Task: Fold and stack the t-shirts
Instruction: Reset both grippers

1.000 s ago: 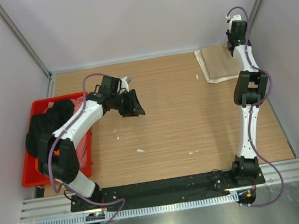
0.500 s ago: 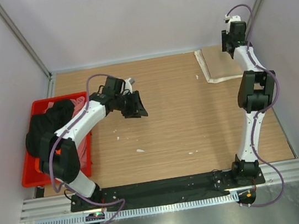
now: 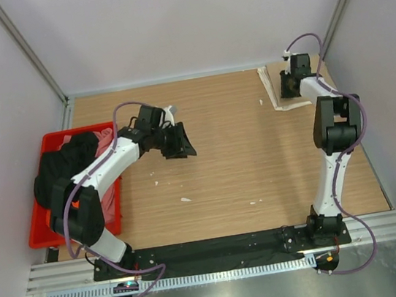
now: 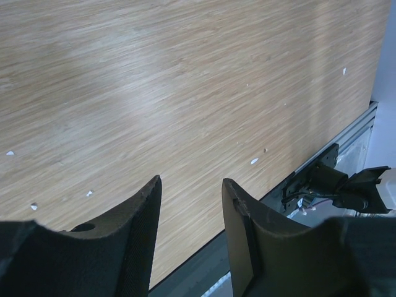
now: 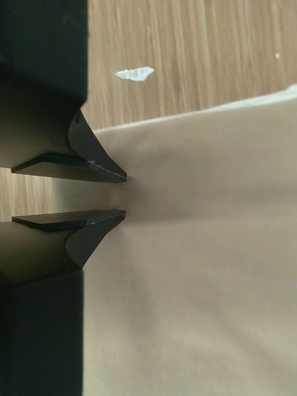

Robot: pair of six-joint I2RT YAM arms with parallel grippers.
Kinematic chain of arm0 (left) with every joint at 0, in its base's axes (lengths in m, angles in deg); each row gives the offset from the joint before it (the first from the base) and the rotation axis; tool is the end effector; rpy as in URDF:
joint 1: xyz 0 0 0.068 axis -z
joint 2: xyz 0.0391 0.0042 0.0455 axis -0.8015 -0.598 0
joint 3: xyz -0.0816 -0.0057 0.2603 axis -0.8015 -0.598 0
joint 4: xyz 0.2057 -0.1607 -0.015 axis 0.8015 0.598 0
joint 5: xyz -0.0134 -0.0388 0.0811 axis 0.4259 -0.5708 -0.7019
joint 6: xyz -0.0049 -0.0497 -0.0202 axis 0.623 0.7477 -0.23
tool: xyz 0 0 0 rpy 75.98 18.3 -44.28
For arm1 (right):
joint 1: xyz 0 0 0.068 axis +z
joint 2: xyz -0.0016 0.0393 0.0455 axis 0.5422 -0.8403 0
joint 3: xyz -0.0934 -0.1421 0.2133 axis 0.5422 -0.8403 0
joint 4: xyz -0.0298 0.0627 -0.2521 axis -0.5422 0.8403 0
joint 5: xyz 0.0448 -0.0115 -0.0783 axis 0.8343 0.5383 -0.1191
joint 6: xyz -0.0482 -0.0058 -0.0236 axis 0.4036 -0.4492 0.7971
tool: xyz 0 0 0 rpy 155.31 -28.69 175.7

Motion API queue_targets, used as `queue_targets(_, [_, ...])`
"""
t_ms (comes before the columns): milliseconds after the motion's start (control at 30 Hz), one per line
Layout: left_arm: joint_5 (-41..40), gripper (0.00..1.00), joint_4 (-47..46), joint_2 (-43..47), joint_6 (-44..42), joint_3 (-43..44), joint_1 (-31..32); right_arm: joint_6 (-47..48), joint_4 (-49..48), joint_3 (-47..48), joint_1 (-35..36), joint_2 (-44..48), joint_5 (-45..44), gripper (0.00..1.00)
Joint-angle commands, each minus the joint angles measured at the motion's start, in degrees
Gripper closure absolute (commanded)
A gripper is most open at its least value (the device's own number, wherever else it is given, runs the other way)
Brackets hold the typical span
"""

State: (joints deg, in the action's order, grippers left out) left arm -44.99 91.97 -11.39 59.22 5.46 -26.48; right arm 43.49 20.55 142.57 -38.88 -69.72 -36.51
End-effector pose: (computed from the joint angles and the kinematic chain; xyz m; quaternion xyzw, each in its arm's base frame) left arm 0.2977 -0.1680 0.2525 0.0318 0.9246 -0.3403 0.1680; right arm 0.4851 -0.0513 0.1906 0.0305 0.9218 -0.0271 0.3854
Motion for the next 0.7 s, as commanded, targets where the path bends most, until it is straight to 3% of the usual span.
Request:
queue_targets(0, [1.16, 0.55, -2.40, 2.18, 1.08, 0.26, 0.20, -1.25, -0.81, -0.89, 2.35, 2.96, 0.17, 0.70])
queue_targets(133, [-0.33, 0.54, -0.57, 3.23, 0.65, 1.32, 0.20, -1.87, 2.00, 1.47, 2.53, 4.27, -8.69, 0.70])
queue_targets(333, [-6.91, 0.54, 2.43, 8.05, -2.17, 5.97, 0.11, -6.42, 11.57, 6.66, 3.84, 11.73, -9.42, 0.63])
queue_targets(467, [-8.86, 0.52, 2.43, 13.76, -1.03, 7.47, -0.07, -13.53, 26.38, 9.30, 8.22, 19.54, -10.91, 0.58])
queue_targets(567, [-8.42, 0.50, 4.88, 19.64, 0.28, 8.26, -0.07, -18.72, 31.26, 3.01, 12.71, 25.96, -11.44, 0.52])
queue_targets(633, [-8.33, 0.47, 6.90, 23.08, 1.43, 8.09, -0.07, -21.45, 31.10, -1.75, 15.00, 34.22, -8.98, 0.41])
queue_targets(667, [-10.07, 0.39, 7.43, 25.45, 1.78, 7.83, -0.07, -22.77, 32.14, -3.51, 16.57, 36.77, -8.28, 0.36])
